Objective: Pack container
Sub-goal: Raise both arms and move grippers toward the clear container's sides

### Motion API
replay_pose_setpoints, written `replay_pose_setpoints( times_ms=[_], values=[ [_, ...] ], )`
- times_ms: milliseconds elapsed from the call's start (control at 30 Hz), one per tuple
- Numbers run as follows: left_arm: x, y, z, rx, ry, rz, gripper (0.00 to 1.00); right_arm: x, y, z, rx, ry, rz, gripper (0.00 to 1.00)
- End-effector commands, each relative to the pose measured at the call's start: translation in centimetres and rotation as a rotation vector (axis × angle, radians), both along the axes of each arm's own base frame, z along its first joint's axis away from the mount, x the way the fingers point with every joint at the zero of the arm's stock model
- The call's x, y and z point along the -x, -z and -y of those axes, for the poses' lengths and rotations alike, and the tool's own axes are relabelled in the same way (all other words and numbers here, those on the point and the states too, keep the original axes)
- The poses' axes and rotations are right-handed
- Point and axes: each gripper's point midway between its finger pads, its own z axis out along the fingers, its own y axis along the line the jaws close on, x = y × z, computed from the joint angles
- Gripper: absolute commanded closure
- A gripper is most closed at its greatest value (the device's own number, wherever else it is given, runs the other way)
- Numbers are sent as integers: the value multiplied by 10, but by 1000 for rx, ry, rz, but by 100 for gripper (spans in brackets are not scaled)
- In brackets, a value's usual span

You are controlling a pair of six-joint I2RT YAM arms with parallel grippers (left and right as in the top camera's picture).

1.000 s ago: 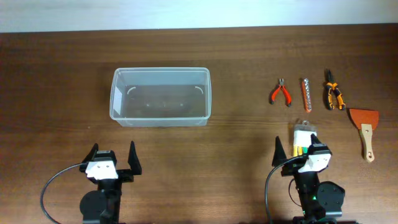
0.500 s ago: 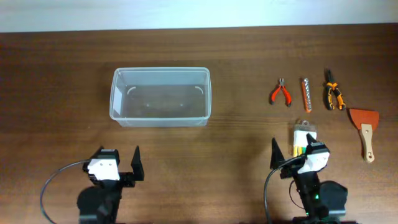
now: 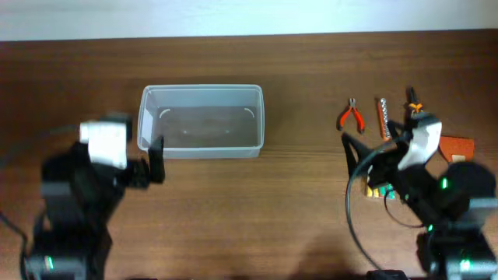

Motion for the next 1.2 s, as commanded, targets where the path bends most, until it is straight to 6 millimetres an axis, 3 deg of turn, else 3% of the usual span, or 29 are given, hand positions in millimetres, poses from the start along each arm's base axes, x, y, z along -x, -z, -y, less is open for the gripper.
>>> replay_pose_setpoints(
  times_ms=[0, 100, 167, 267, 367, 433, 567, 700, 933, 1167],
  values=[
    [-30, -9, 2, -19, 33, -152, 1, -14, 4, -1, -30, -1, -231, 1],
    [-57, 10, -3, -34, 10, -287, 1, -15, 16, -3, -44, -1, -481, 1],
    [-65, 36, -3, -32, 14, -379, 1, -20, 19, -7, -66, -20, -524, 1],
    [-73, 50, 5, 4, 51, -423, 1, -30, 23, -8, -59, -26, -543, 2],
    [-75, 47, 3, 5, 47, -426, 1, -38, 32, 0, -22, 101, -596, 1],
    [-74, 40, -10, -34, -7, -418, 1, -40, 38, -7, 52, 147, -623, 2],
    [-78, 24, -17, -53, -34, -373, 1, -44, 56, -37, 207, 168, -678, 1],
    [-79, 23, -16, -53, -34, -368, 1, -55, 77, -64, 252, 135, -731, 1],
    [-79, 23, -21, -72, -56, -369, 1, -100, 112, -78, 329, 130, -761, 1],
    [-78, 24, -23, -77, -63, -373, 1, -141, 107, -101, 288, 108, -708, 1]
  ],
)
